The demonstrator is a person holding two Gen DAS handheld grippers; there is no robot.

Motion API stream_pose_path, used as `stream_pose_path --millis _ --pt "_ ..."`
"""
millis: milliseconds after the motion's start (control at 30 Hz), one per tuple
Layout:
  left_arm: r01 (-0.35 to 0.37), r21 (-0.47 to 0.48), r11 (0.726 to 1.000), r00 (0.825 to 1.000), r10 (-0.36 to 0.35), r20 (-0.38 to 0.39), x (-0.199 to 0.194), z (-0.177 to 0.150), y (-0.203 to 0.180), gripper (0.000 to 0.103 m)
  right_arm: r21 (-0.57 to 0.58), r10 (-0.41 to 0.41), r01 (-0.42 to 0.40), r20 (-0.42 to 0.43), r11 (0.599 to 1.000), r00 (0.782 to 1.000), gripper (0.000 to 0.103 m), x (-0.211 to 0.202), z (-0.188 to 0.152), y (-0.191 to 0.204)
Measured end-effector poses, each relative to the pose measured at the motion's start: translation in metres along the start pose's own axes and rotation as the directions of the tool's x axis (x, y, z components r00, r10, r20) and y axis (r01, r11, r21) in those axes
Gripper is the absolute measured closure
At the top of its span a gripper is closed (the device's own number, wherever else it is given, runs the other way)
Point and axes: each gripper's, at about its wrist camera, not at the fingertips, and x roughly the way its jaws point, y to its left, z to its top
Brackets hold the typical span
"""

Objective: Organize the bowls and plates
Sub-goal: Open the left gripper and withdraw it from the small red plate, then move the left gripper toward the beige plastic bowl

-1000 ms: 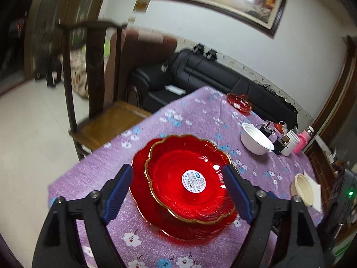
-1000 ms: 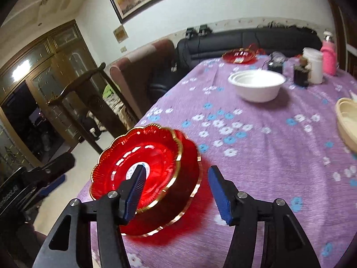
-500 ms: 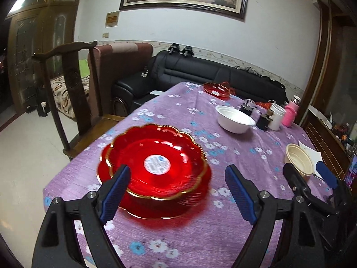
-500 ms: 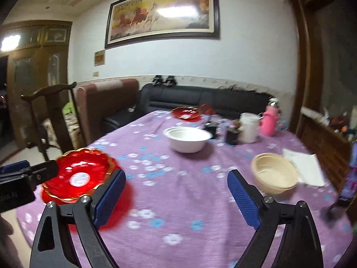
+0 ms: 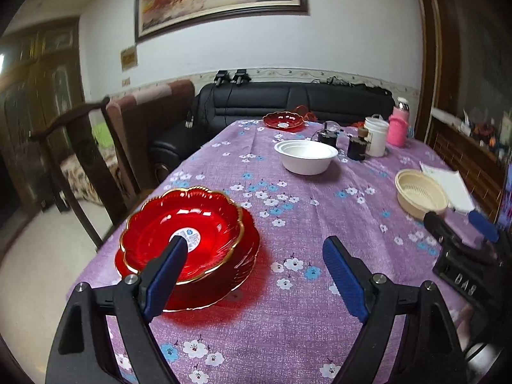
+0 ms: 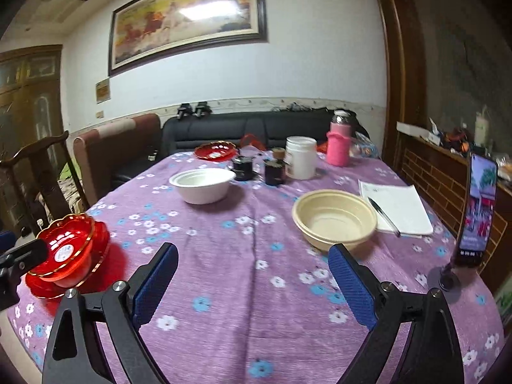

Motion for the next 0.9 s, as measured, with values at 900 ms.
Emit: stream_pose_path --millis 900 --pt "0.026 0.144 0.989 0.993 -0.009 -0.115 0.033 -0.006 -0.053 0.017 0.06 -0.06 0.066 -0.102 0.996 0.993 0.006 0.026 0.001 -0.055"
